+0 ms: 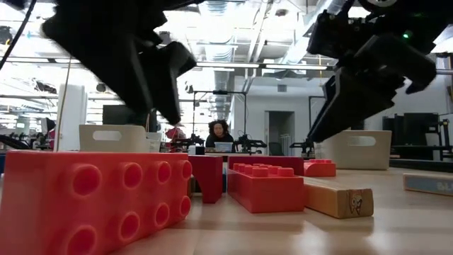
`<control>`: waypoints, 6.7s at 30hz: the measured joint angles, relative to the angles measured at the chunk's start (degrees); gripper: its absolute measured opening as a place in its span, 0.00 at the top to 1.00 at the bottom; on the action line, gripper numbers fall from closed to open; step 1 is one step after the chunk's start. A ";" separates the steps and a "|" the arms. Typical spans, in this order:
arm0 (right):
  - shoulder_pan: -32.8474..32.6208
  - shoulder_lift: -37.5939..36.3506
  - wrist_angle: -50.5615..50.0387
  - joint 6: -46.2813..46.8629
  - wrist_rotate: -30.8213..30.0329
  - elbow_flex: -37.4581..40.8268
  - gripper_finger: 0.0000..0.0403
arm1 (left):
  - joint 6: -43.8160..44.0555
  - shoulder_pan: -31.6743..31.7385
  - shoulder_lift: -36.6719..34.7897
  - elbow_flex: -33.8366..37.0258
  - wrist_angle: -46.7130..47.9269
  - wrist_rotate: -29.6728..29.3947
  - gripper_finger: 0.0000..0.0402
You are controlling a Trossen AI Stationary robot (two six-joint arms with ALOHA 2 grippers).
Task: Sort blocks by size
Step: Put the large red block into the white bin, then put the large orange game piece into the white bin
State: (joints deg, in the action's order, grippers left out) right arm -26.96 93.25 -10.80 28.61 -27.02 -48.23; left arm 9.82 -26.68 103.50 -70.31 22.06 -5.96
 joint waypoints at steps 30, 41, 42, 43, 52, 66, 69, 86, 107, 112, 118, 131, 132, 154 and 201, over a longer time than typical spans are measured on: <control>0.87 0.04 2.28 -2.08 -1.56 -0.04 0.47 | 11.22 -3.21 5.54 1.21 -1.74 -8.19 0.51; 0.87 0.04 2.48 -2.26 -1.56 -0.04 0.47 | 8.54 -3.15 7.96 1.05 -4.59 -7.55 0.67; 0.87 0.04 2.47 -2.26 -1.56 -0.07 0.47 | 7.90 -3.14 7.99 1.04 -4.77 -7.51 0.67; 0.87 0.04 2.32 -2.26 -1.56 -0.07 0.47 | 7.76 -3.03 7.99 1.04 -4.82 -7.54 0.68; 0.85 0.04 2.02 -2.24 -1.56 -0.07 0.47 | 7.83 -1.20 7.16 1.23 -4.98 -8.82 0.66; -0.20 -1.64 -3.96 0.89 -5.20 -0.04 0.47 | 4.46 3.68 -3.57 1.26 6.99 -14.35 0.66; -0.60 -2.55 -5.15 1.79 -6.28 -0.09 0.47 | 3.60 5.02 -6.32 1.26 9.90 -15.25 0.66; -2.16 -2.86 -2.86 2.44 -6.57 -0.09 0.47 | -0.59 30.72 -30.52 13.89 26.75 -23.82 0.66; -1.77 -2.86 0.12 -1.14 -7.55 -0.04 0.47 | -3.53 45.75 -44.49 23.59 15.88 -8.18 0.46; -1.77 -2.86 0.14 -1.52 -7.55 -0.04 0.47 | -2.28 35.20 -42.22 23.44 7.90 -6.44 0.46; -1.77 -2.86 1.01 -1.67 -7.55 -0.04 0.47 | -2.50 22.50 -32.04 23.44 0.61 -6.05 0.46; -1.77 -2.86 1.79 -2.11 -7.52 -0.04 0.47 | -9.28 12.10 -7.34 11.96 -3.99 -1.89 0.46; -1.77 -2.86 1.57 -2.11 -7.52 -0.04 0.47 | -10.50 11.77 -6.16 10.15 -3.22 -1.83 0.46; -2.25 -2.85 0.35 -1.69 -7.48 -0.04 0.47 | -23.32 16.79 3.51 -1.13 9.38 10.28 0.46; -2.25 -2.86 0.54 -1.56 -7.46 -0.02 0.47 | -16.00 15.06 0.69 2.76 17.88 1.80 0.55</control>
State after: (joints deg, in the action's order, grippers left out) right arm -29.21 90.39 -10.25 27.05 -34.48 -48.25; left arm -6.17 -11.62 104.18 -67.56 39.95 -4.16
